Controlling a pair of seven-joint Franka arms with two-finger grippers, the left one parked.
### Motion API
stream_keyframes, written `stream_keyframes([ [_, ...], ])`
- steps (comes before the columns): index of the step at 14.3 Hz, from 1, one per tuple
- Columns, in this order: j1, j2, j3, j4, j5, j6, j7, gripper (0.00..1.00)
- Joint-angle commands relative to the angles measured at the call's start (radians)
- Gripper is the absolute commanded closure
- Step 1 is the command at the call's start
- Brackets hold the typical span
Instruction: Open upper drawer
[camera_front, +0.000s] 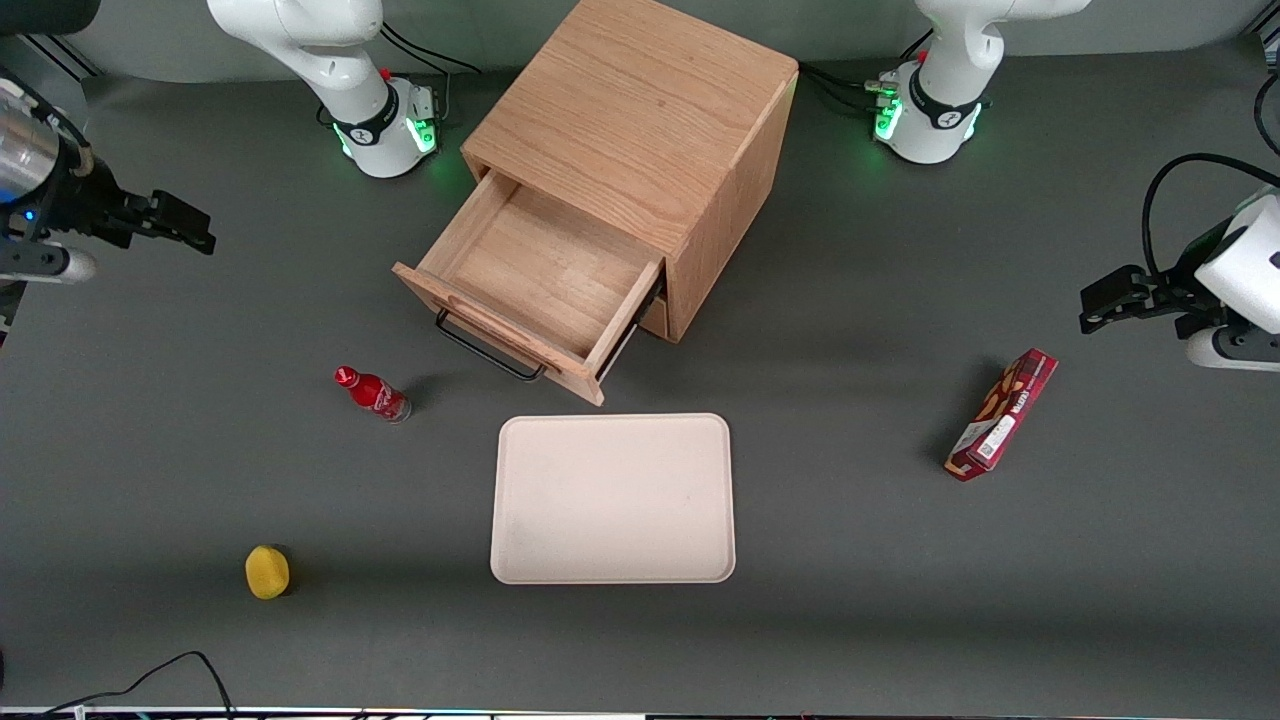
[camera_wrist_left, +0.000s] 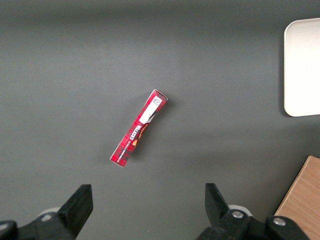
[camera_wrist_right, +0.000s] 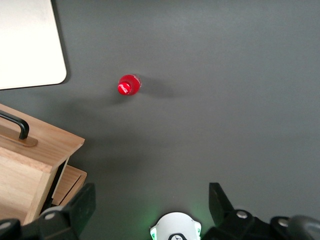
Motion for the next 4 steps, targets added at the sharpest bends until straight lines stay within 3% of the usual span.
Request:
stream_keyframes([
  [1,-0.012,-0.011,-0.005,-0.018,0.015,0.029,-0.025,0.00],
  [4,-0.012,0.006,-0.006,0.016,0.031,0.027,-0.022,0.00],
])
